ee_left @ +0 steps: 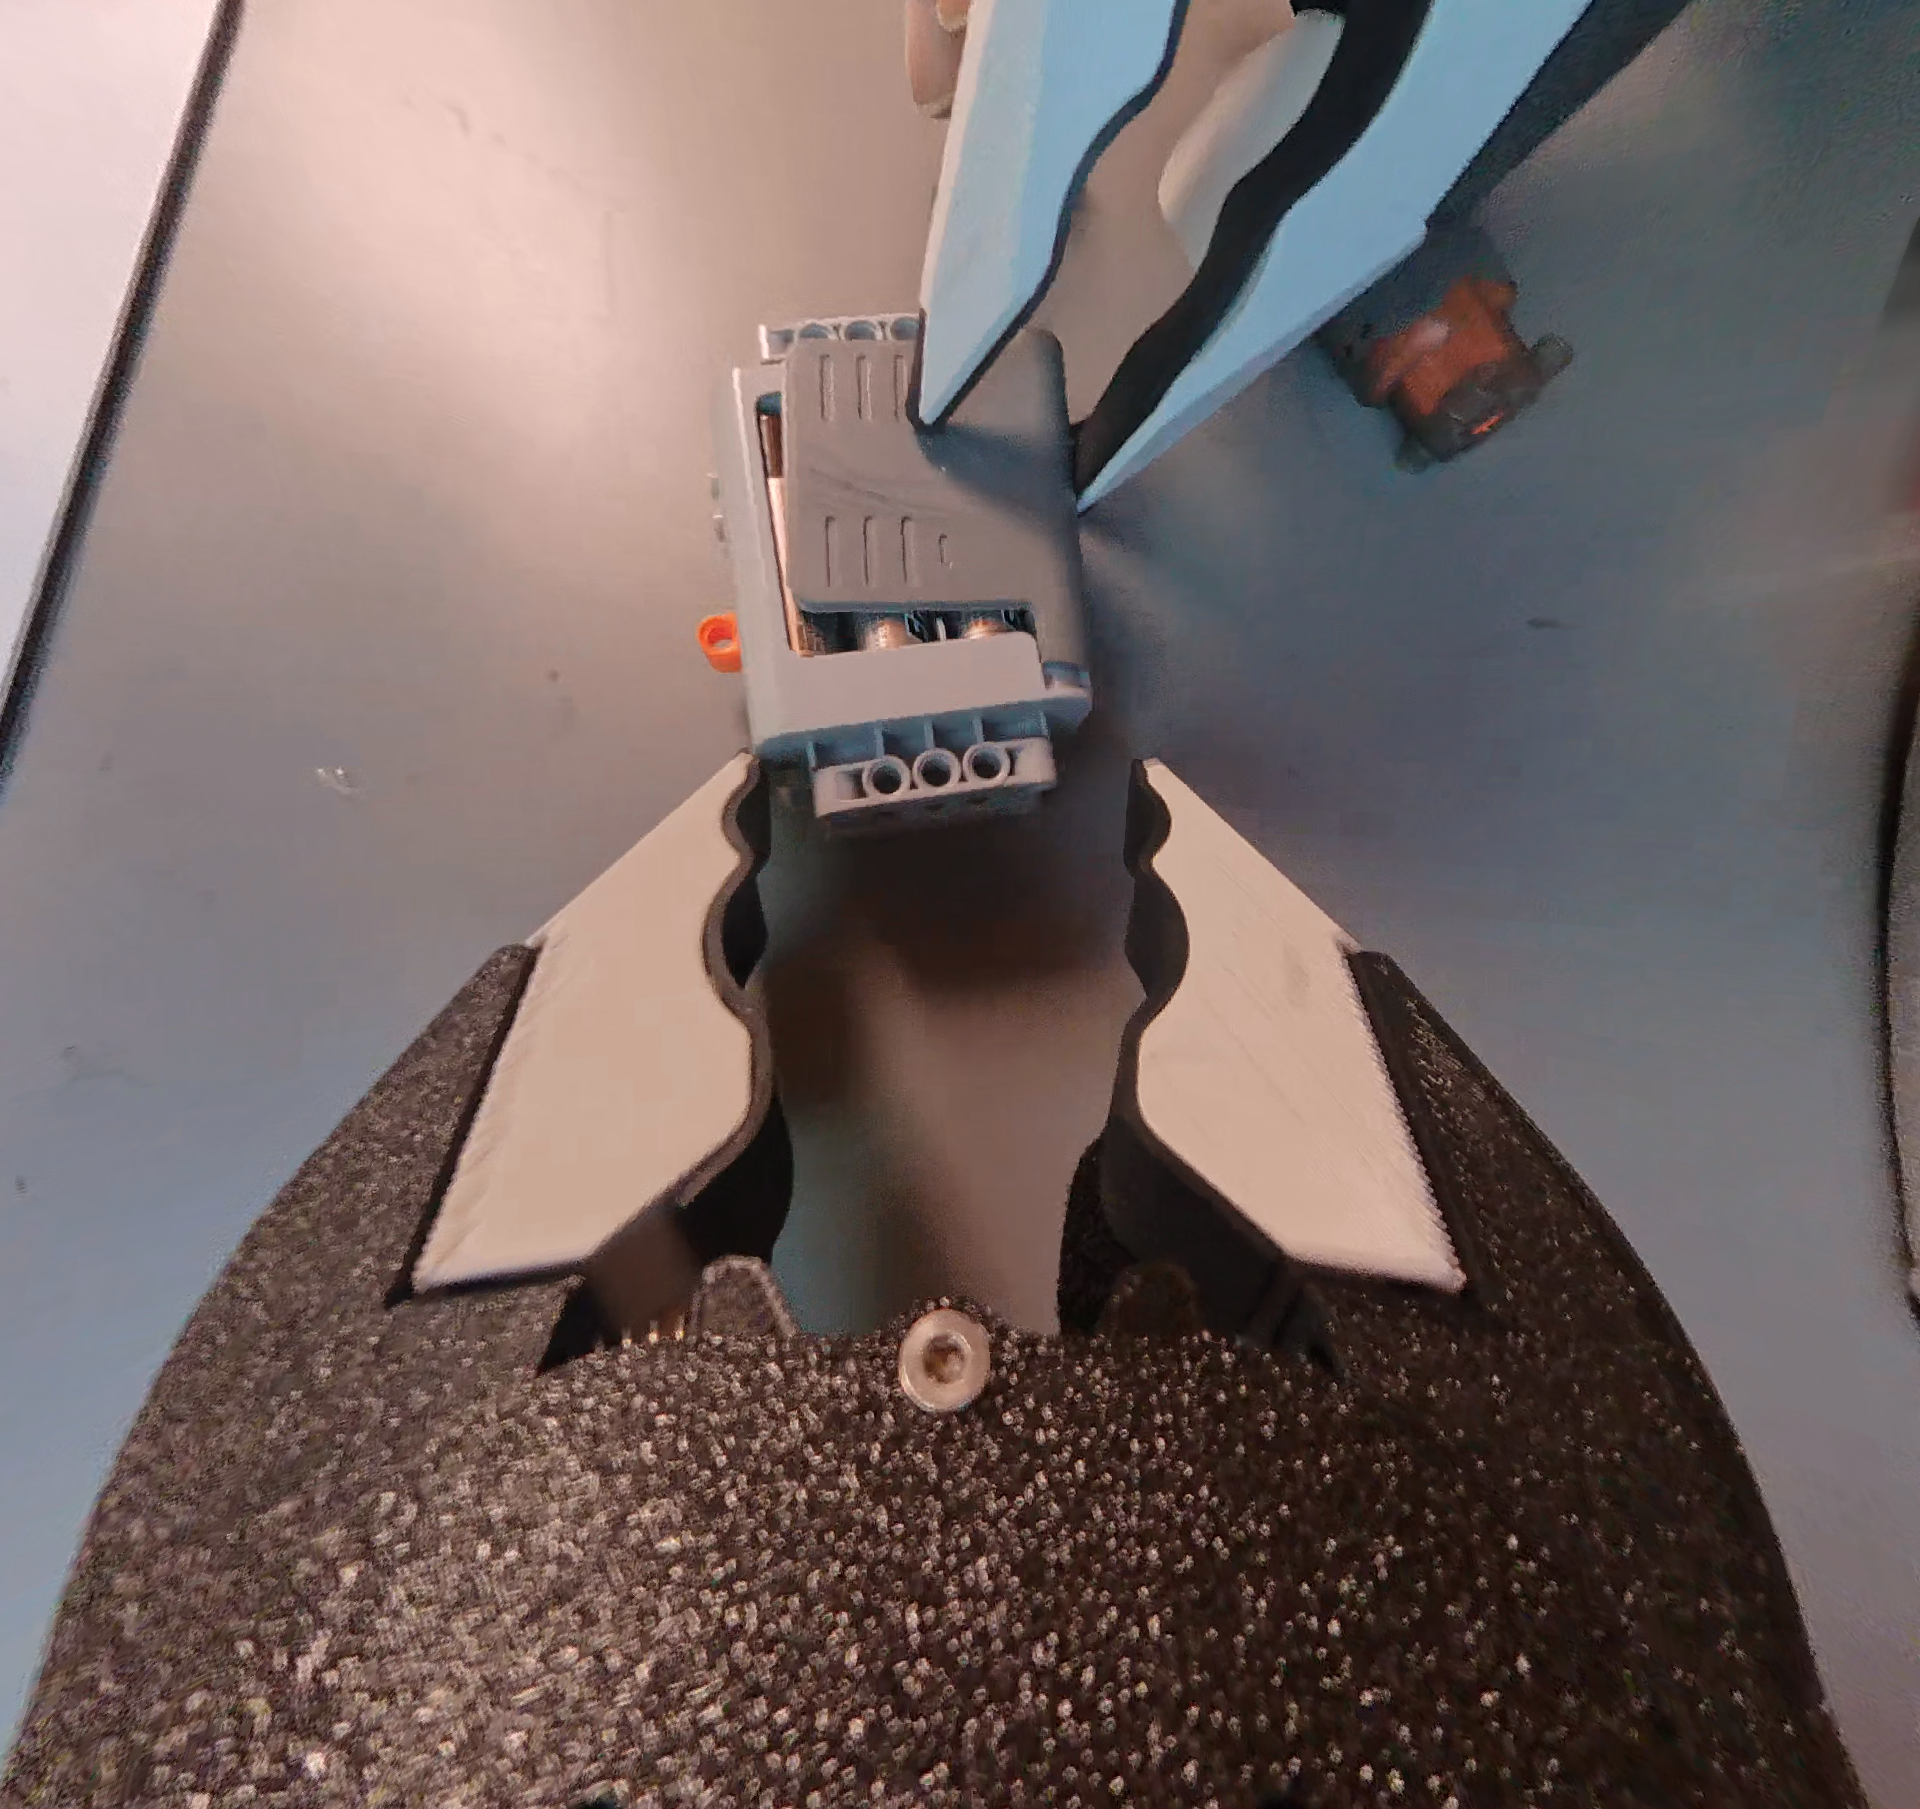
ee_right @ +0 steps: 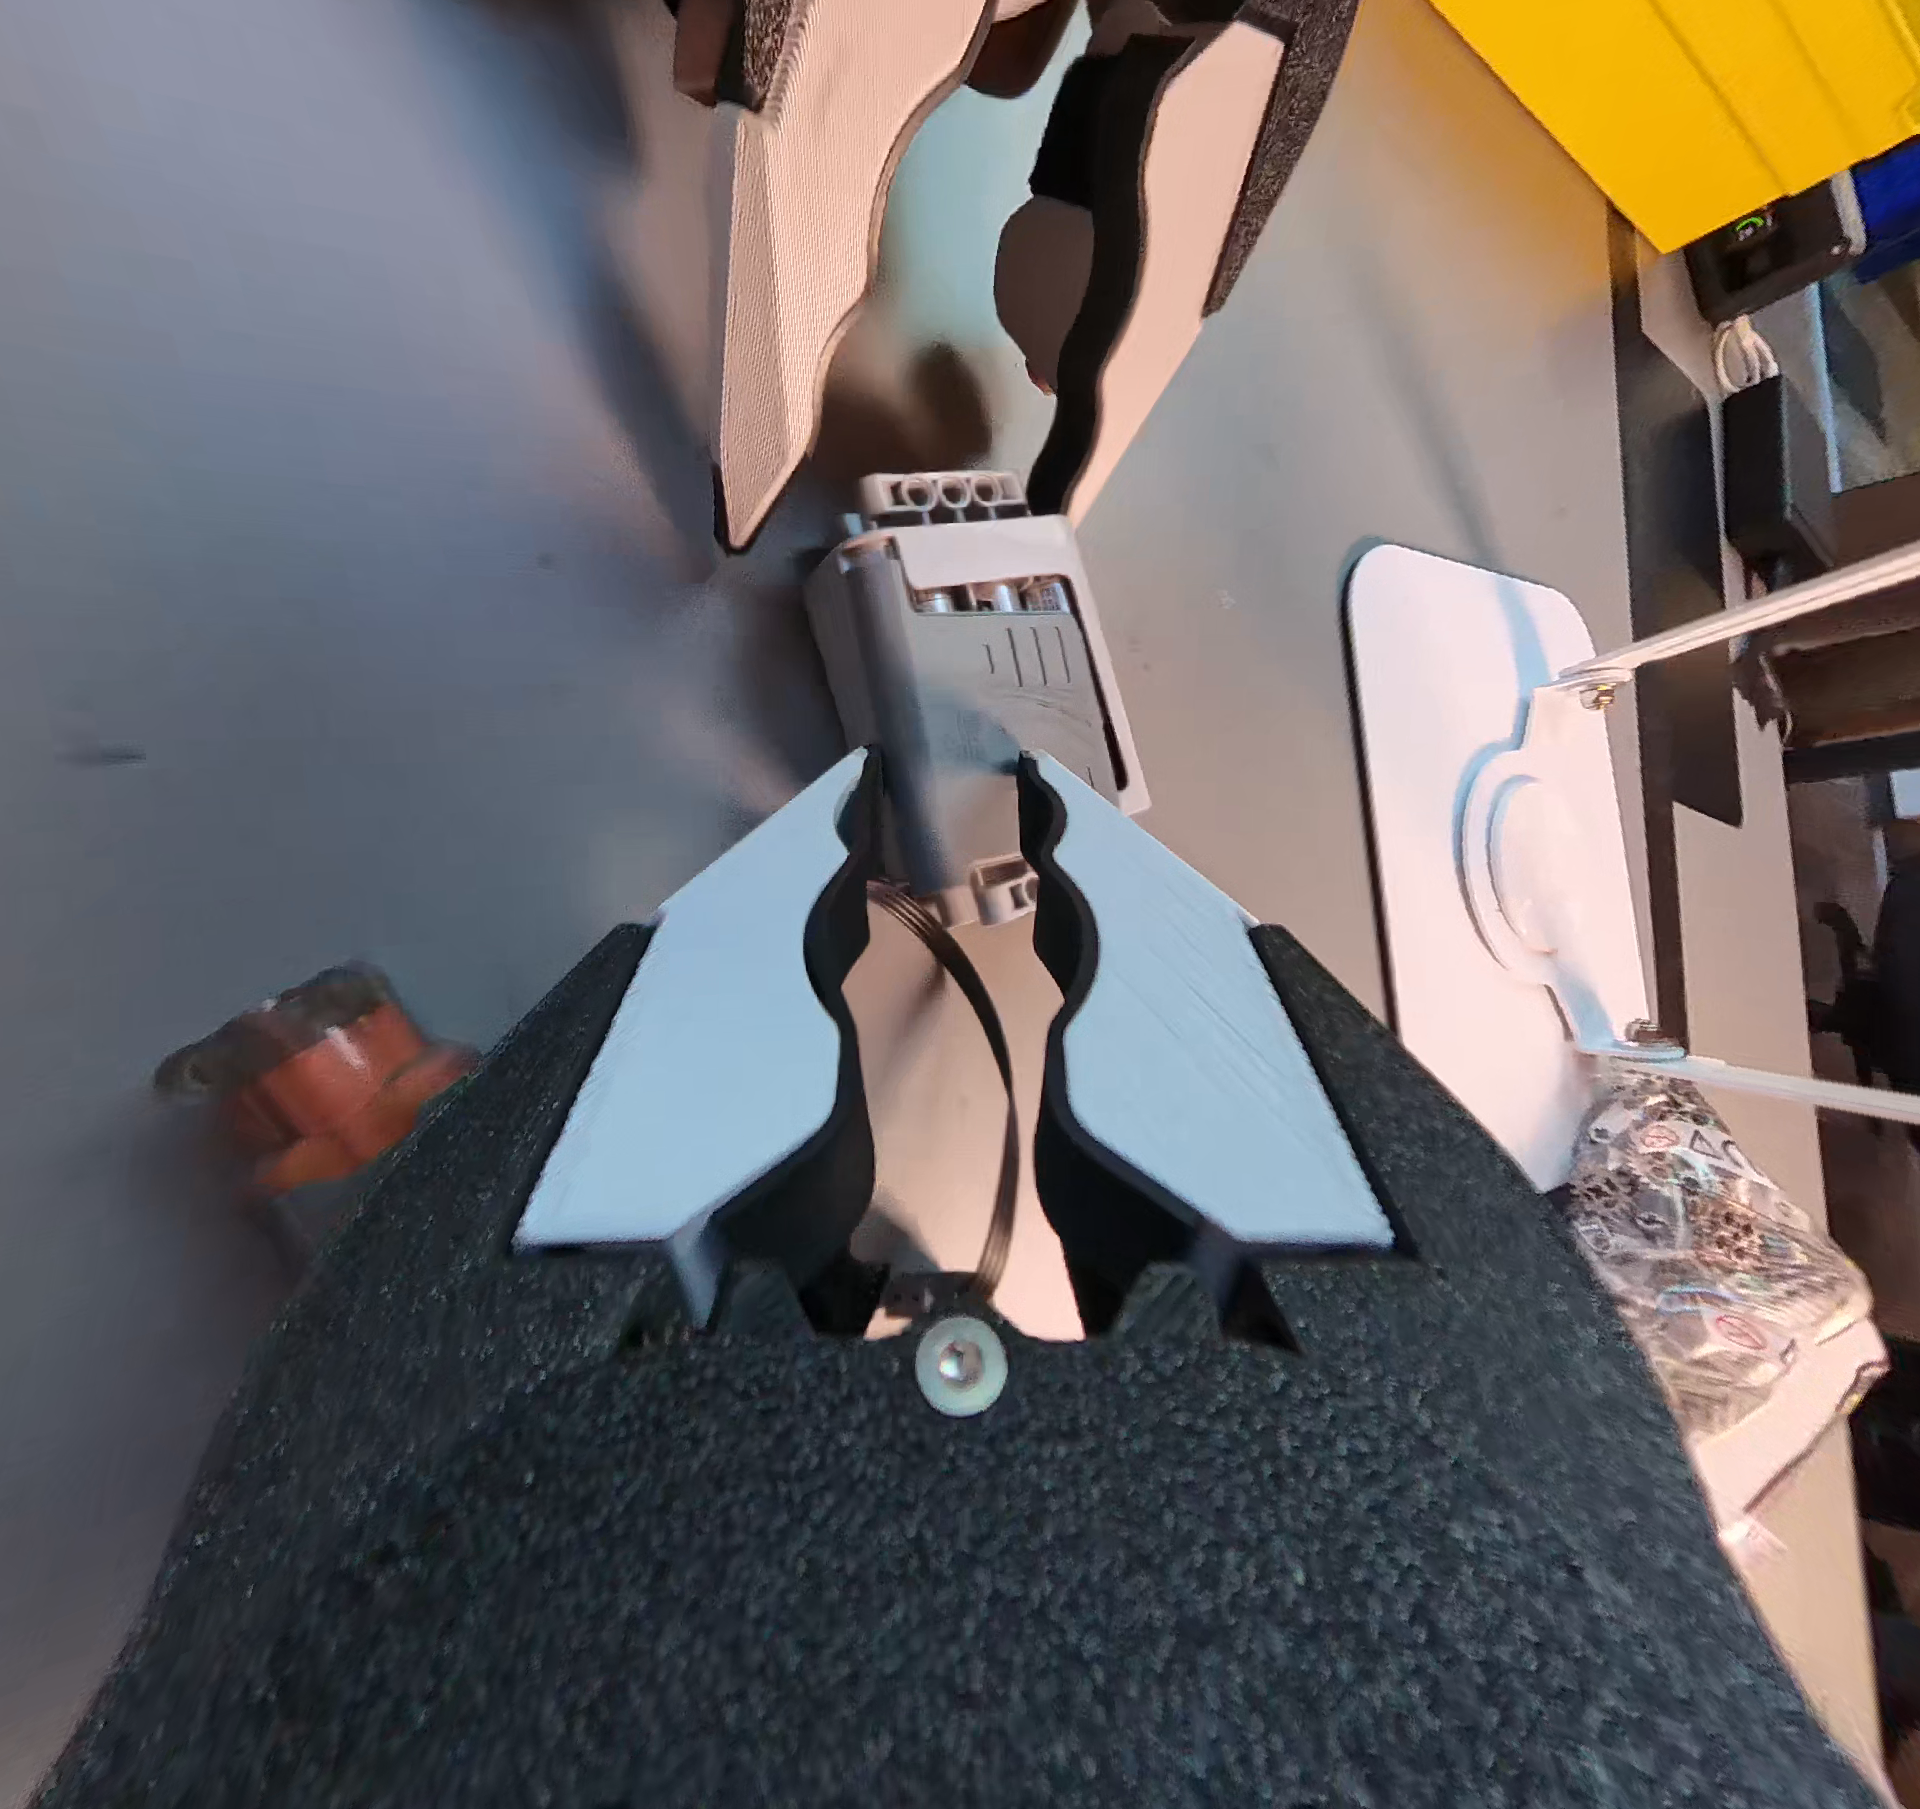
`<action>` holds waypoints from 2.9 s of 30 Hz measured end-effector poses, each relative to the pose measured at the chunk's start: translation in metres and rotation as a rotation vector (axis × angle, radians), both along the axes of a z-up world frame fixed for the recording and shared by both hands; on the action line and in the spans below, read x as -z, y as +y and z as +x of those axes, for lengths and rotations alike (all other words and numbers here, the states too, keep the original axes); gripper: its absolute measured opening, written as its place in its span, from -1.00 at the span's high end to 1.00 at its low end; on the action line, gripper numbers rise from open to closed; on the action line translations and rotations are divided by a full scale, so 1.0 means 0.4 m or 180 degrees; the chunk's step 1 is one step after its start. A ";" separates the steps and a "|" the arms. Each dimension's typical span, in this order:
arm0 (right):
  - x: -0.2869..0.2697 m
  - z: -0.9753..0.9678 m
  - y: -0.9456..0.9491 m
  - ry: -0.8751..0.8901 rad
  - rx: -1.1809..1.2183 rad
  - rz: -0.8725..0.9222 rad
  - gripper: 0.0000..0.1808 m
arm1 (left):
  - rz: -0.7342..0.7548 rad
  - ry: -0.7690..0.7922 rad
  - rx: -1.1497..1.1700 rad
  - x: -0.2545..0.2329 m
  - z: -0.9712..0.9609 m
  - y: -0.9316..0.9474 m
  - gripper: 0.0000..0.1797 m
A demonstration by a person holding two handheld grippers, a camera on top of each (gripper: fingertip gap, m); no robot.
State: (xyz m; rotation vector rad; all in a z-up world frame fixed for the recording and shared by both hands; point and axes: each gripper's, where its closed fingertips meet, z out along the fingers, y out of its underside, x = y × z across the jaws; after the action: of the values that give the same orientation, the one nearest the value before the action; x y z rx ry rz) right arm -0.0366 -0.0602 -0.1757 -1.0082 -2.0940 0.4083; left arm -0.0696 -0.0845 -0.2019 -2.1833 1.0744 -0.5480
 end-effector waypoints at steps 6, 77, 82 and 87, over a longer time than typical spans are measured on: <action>-0.040 0.035 -0.019 0.0174 0.0387 -0.0636 0.45 | -0.0078 0.0032 0.0147 -0.001 0.022 -0.040 0.36; -0.003 0.114 -0.036 -0.0036 0.1306 -0.1572 0.32 | 0.0012 -0.0509 0.0011 -0.053 0.063 -0.012 0.40; 0.000 0.120 -0.033 -0.0193 0.1293 -0.1529 0.32 | 0.0019 -0.0509 0.0028 -0.053 0.064 -0.014 0.42; 0.002 0.128 -0.037 -0.0342 0.1299 -0.1563 0.32 | 0.0030 -0.0505 0.0026 -0.054 0.063 -0.015 0.43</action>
State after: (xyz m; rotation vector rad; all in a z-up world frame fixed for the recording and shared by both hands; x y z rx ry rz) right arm 0.0144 -0.0750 -0.1766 -1.7364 -1.8474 0.6855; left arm -0.0442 -0.0904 -0.1803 -2.0893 0.9995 -0.7057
